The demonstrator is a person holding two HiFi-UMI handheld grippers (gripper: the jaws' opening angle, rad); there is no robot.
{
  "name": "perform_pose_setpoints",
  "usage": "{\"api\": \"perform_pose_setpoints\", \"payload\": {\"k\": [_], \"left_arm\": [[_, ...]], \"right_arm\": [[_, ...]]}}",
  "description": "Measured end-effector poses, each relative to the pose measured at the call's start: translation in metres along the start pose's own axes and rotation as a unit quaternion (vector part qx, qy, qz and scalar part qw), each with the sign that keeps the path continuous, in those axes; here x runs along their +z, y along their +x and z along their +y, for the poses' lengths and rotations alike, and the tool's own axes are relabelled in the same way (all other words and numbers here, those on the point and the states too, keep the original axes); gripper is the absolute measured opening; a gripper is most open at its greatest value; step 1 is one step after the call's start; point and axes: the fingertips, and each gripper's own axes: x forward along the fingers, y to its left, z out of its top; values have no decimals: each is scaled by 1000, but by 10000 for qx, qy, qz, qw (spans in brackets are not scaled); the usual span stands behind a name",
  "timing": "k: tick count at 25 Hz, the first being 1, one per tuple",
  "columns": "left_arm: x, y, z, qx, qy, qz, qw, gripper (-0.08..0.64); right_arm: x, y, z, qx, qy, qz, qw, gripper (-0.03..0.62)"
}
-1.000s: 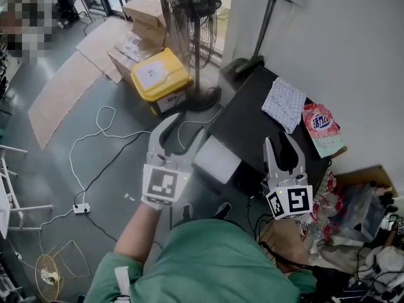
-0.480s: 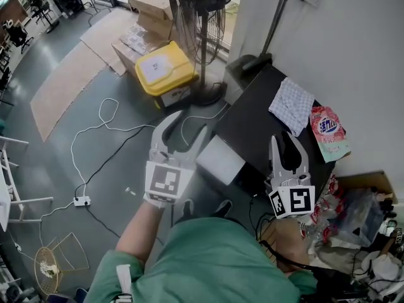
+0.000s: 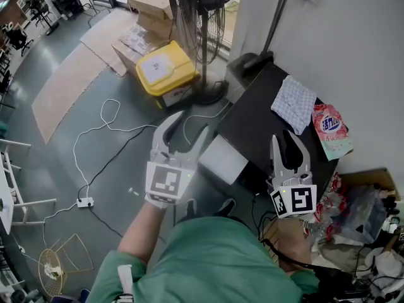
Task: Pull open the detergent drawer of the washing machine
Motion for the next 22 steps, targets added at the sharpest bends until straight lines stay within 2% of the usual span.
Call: {"api": "perform_pose_setpoints", "payload": {"k": [22], "left_arm": [[-4, -13, -11, -77, -158, 66, 9998, 230]], "right_arm": [[7, -16, 6, -24, -36, -68, 10000, 100]]}}
